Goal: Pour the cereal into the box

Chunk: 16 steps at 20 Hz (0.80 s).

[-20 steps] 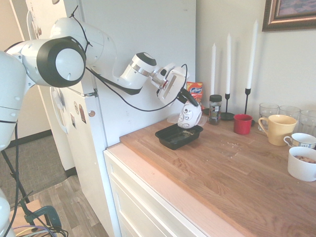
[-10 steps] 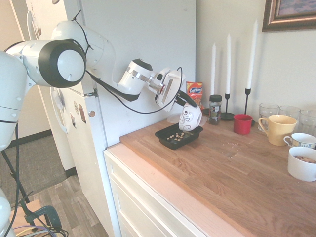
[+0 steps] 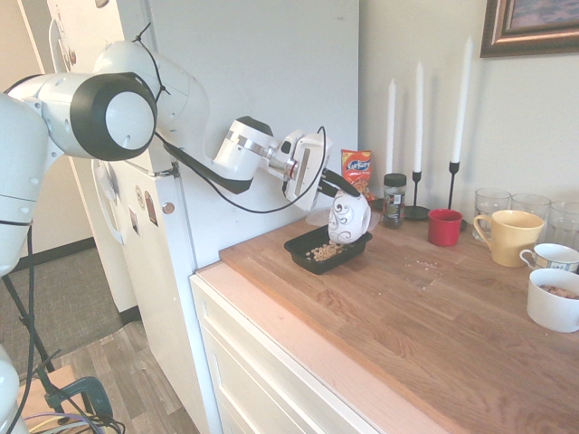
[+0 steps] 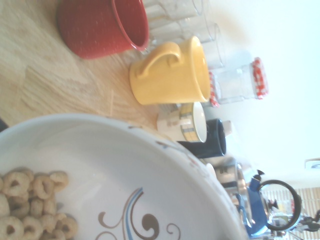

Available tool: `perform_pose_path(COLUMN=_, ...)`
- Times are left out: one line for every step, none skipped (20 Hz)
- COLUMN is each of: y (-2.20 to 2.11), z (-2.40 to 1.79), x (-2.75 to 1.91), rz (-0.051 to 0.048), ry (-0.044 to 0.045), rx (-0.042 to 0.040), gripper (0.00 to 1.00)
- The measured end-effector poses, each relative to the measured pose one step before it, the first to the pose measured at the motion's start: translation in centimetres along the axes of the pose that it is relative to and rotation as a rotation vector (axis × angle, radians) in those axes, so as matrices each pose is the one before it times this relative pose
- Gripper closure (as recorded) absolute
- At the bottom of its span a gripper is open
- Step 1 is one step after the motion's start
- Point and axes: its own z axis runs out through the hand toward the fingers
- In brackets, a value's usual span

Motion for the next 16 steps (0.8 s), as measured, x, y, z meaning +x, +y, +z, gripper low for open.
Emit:
perform_pose_path(y=-0.059, z=-0.192, x=-0.153, rz=-0.00284, ry=0.00545, rx=-0.00180, gripper=1.00)
perform_pose_path(y=-0.050, z=-0.146, x=-0.099, rz=-0.00139, ry=0.00505, rx=-0.00089, gripper=1.00)
perform_pose_path(y=-0.037, z=-0.114, x=-0.076, rz=-0.00073, ry=0.00411, rx=-0.00085, gripper=1.00)
perform_pose_path(y=-0.008, z=-0.052, x=-0.018, rz=-0.00114, ry=0.00542, rx=-0.00184, gripper=1.00)
perform_pose_path(y=0.011, z=0.012, x=0.007, rz=-0.00097, ry=0.00843, rx=-0.00335, gripper=1.00)
perform_pose_path(y=0.012, z=0.053, x=-0.072, rz=-0.00103, ry=0.00668, rx=-0.00501, gripper=1.00)
perform_pose_path(y=-0.004, z=0.052, x=-0.128, rz=-0.00252, ry=0.00905, rx=-0.00572, gripper=1.00)
perform_pose_path(y=-0.016, z=0.000, x=-0.126, rz=-0.00243, ry=0.00517, rx=-0.00371, gripper=1.00)
perform_pose_path(y=-0.008, z=-0.077, x=-0.051, rz=-0.00127, ry=0.00307, rx=-0.00224, gripper=1.00)
perform_pose_path(y=-0.018, z=-0.134, x=-0.003, rz=-0.00059, ry=0.00437, rx=-0.00079, gripper=1.00)
perform_pose_path(y=-0.005, z=-0.121, x=0.001, rz=-0.00050, ry=0.00304, rx=-0.00122, gripper=1.00)
perform_pose_path(y=0.007, z=-0.079, x=-0.007, rz=-0.00060, ry=0.00155, rx=-0.00190, gripper=1.00)
perform_pose_path(y=0.003, z=-0.043, x=-0.012, rz=-0.00089, ry=0.00222, rx=-0.00266, gripper=1.00)
perform_pose_path(y=-0.024, z=-0.032, x=-0.036, rz=-0.00132, ry=0.00197, rx=-0.00191, gripper=1.00)
perform_pose_path(y=-0.076, z=-0.050, x=-0.070, rz=-0.00212, ry=0.00286, rx=-0.00047, gripper=1.00)
perform_pose_path(y=-0.118, z=-0.082, x=-0.099, rz=-0.00290, ry=0.00440, rx=-0.00001, gripper=1.00)
